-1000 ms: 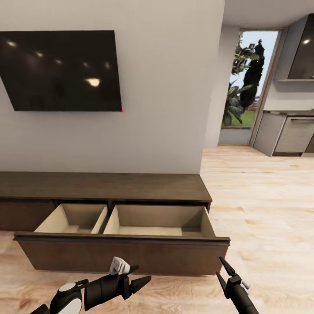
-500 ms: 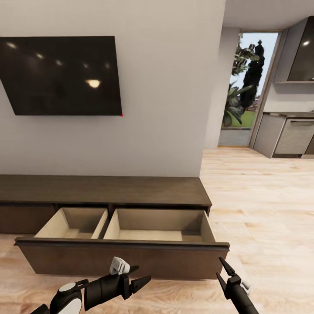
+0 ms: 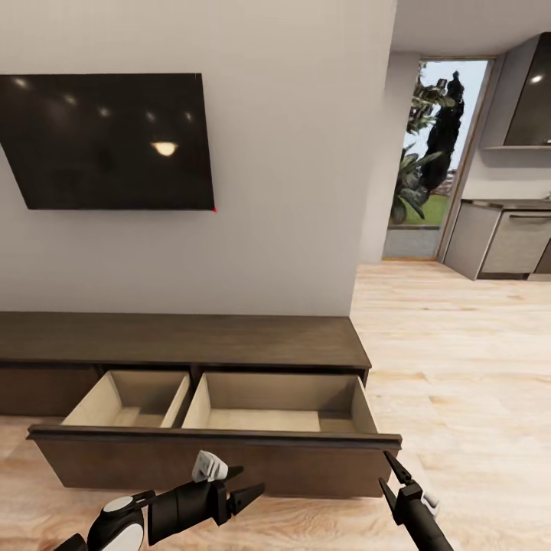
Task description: Place each of the two pumpkins and all three candles from the living room inside a cabinet in the living room (use any cabinet), then make sure every cabinet is closed, and position the cauldron so it is next to a table in the living room.
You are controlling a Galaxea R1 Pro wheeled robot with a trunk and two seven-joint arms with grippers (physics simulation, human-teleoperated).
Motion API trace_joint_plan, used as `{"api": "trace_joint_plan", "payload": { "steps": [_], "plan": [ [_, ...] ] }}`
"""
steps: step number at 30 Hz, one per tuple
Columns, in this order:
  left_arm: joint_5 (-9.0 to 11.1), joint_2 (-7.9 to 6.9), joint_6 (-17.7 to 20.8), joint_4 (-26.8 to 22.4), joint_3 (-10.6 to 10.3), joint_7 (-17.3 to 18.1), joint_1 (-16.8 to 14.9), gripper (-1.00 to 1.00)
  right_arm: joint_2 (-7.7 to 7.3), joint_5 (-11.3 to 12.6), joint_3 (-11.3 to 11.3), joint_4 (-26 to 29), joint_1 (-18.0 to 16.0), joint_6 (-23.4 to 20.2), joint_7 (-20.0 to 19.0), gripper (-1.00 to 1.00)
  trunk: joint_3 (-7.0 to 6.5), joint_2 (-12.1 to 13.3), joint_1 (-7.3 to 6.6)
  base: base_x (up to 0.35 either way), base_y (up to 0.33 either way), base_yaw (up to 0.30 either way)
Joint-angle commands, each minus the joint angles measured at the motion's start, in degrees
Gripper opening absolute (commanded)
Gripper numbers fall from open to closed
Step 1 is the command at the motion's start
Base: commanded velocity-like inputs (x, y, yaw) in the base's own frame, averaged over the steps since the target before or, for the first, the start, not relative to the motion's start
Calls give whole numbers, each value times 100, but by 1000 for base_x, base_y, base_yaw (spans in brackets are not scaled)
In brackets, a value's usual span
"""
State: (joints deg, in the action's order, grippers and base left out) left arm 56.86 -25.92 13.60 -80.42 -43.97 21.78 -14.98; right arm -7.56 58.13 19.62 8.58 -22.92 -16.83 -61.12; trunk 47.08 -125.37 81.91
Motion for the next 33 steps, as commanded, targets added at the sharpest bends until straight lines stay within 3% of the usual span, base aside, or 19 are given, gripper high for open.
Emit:
{"api": "trace_joint_plan", "payload": {
  "steps": [1, 12, 20, 26, 33],
  "plan": [
    [61, -3, 37, 18, -6, 1, -5, 100, -11, 52, -20, -13, -3, -35, -3, 100, -13, 39, -24, 0, 0, 0],
    [65, -6, 37, 151, -6, -139, -5, 100, -104, 17, -38, -23, 50, 842, 227, 100, -210, 480, -265, 0, 0, 0],
    [61, -9, 31, 157, -6, -871, -5, 100, -345, -45, -112, 40, 407, 947, 572, 100, -354, 801, -441, 0, 0, 0],
    [65, -10, 27, 171, 4, -1027, -5, 100, -416, -353, -145, 55, 497, 960, 860, 100, -462, 1042, -573, 0, 0, 0],
    [71, -10, 30, 570, -1, -1053, -5, 100, -452, -541, -157, 57, 552, 969, 923, 100, -587, 1322, -726, 0, 0, 0]
  ]
}}
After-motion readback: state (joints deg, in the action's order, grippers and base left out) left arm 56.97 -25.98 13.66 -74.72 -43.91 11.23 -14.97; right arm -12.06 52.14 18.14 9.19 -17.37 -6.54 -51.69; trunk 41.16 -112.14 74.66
